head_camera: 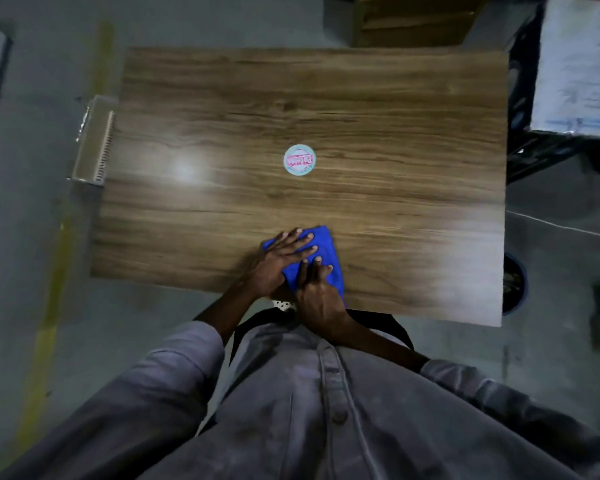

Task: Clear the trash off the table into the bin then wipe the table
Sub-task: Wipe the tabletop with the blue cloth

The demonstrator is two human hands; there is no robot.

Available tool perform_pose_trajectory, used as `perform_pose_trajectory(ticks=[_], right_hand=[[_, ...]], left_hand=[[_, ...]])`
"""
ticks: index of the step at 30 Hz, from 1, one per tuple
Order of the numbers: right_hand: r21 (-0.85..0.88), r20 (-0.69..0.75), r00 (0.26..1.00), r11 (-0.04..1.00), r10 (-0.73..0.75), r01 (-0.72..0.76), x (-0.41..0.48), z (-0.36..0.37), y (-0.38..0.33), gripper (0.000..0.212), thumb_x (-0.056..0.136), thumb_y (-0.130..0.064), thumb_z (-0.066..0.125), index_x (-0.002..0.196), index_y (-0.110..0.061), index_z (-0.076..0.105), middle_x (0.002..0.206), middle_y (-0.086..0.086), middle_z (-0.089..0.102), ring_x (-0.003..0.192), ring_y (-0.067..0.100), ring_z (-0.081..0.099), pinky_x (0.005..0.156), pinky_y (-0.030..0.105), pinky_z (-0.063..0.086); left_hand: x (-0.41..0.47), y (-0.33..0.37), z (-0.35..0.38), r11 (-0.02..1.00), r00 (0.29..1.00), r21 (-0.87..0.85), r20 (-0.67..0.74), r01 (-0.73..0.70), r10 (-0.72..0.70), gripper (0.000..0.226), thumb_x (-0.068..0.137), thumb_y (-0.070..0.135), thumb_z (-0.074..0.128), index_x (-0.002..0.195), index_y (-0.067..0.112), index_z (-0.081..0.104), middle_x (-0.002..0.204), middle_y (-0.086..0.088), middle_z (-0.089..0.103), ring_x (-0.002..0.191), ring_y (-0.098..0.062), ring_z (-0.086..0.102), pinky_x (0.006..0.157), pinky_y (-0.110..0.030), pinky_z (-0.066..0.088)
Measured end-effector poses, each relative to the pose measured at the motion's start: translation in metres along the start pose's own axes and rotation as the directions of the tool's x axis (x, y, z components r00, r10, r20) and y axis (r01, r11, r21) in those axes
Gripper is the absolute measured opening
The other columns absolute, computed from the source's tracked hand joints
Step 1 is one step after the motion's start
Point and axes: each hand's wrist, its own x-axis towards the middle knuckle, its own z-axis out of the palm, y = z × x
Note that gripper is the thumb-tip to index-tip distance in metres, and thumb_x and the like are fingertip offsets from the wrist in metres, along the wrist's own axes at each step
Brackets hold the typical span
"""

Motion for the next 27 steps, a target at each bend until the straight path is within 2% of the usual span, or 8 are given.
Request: perform_pose_trajectory(ticks=[5, 9, 15, 17, 19, 23, 25, 27], right_hand=[[0.173, 0.03, 0.999, 0.985, -0.034, 0.028, 0.036, -0.02, -0.069, 0.068, 0.09, -0.013, 0.01, 0.148, 0.019, 0.024, 0.147, 0.042, 0.038, 0.133, 0.062, 0.038, 0.106, 0.065, 0.039], [0.645, -0.104, 0.981, 0.74, -0.163, 0.191, 0.072, -0.044, -0.092, 0.058, 0.083, -0.023, 0.056, 0.137, -0.002, 0.058, 0.124, 0.03, 0.064, 0.118, 0.048, 0.056, 0.098, 0.049, 0.048], [0.9, -0.181, 0.977, 0.419, 0.112, 0.119, 0.045, -0.085, -0.028, 0.05, 0.08, -0.034, 0.061, 0.126, -0.018, 0.071, 0.112, 0.013, 0.075, 0.102, 0.031, 0.071, 0.09, 0.033, 0.05], [0.887, -0.286, 0.88, 0.453, 0.379, 0.094, 0.013, -0.079, -0.002, 0.051, 0.078, -0.036, 0.06, 0.123, -0.016, 0.072, 0.107, 0.017, 0.075, 0.094, 0.035, 0.071, 0.082, 0.035, 0.052], [0.862, -0.407, 0.641, 0.506, 0.651, 0.034, -0.018, -0.062, 0.024, 0.046, 0.077, -0.029, 0.067, 0.119, -0.013, 0.073, 0.101, 0.018, 0.072, 0.085, 0.036, 0.068, 0.072, 0.035, 0.053], [0.885, -0.296, 0.291, 0.376, 0.91, -0.276, -0.073, -0.005, 0.067, 0.047, 0.076, -0.012, 0.071, 0.123, -0.008, 0.068, 0.109, 0.018, 0.071, 0.099, 0.04, 0.058, 0.078, 0.04, 0.047], [0.884, -0.081, 0.297, 0.206, 0.951, -0.419, -0.079, 0.043, 0.083, 0.054, 0.081, -0.022, 0.065, 0.133, -0.009, 0.063, 0.129, 0.024, 0.063, 0.112, 0.047, 0.055, 0.09, 0.046, 0.047], [0.805, 0.193, 0.421, 0.102, 0.886, -0.584, -0.075, 0.083, 0.091, 0.065, 0.091, -0.029, 0.062, 0.153, -0.019, 0.043, 0.153, 0.03, 0.039, 0.136, 0.053, 0.038, 0.112, 0.051, 0.031]], left_hand=[[-0.066, -0.05, -0.025, 0.994, 0.994, 0.023, -0.013, 0.11, -0.11, 0.085, 0.065, 0.004, 0.042, 0.149, 0.014, 0.047, 0.161, -0.009, 0.032, 0.152, -0.034, 0.019, 0.122, -0.026, -0.004], [-0.132, -0.093, -0.048, 0.974, 0.973, 0.004, -0.058, 0.225, -0.224, 0.069, 0.083, 0.03, 0.048, 0.149, 0.012, 0.046, 0.16, -0.011, 0.032, 0.15, -0.033, 0.021, 0.12, -0.017, -0.004], [-0.108, -0.07, -0.096, 0.955, 0.958, 0.075, -0.042, 0.288, -0.285, 0.058, 0.077, 0.004, 0.063, 0.132, 0.022, 0.067, 0.132, -0.015, 0.066, 0.121, -0.036, 0.063, 0.102, -0.037, 0.048], [-0.068, -0.038, -0.104, 0.998, 0.977, 0.038, -0.208, 0.054, -0.044, 0.056, 0.072, 0.002, 0.062, 0.126, 0.012, 0.07, 0.133, -0.017, 0.065, 0.126, -0.036, 0.06, 0.109, -0.036, 0.042], [-0.023, -0.004, -0.107, 0.992, 0.938, 0.057, -0.324, -0.109, 0.121, 0.063, 0.073, 0.006, 0.061, 0.136, 0.009, 0.061, 0.147, -0.016, 0.054, 0.14, -0.032, 0.046, 0.119, -0.042, 0.029], [0.033, 0.037, -0.089, 0.992, 0.95, 0.099, -0.294, -0.077, 0.103, 0.07, 0.088, 0.015, 0.064, 0.153, 0.011, 0.04, 0.161, -0.013, 0.035, 0.152, -0.033, 0.026, 0.123, -0.05, 0.022], [0.039, 0.031, -0.07, 0.991, 0.98, 0.118, -0.193, 0.069, -0.046, 0.072, 0.091, 0.023, 0.063, 0.156, 0.014, 0.034, 0.165, -0.011, 0.026, 0.155, -0.031, 0.015, 0.125, -0.049, 0.013], [0.032, 0.018, -0.052, 0.963, 0.963, 0.123, -0.151, 0.241, -0.222, 0.076, 0.092, 0.031, 0.062, 0.158, 0.015, 0.028, 0.168, -0.012, 0.015, 0.156, -0.032, 0.004, 0.125, -0.049, 0.006]])
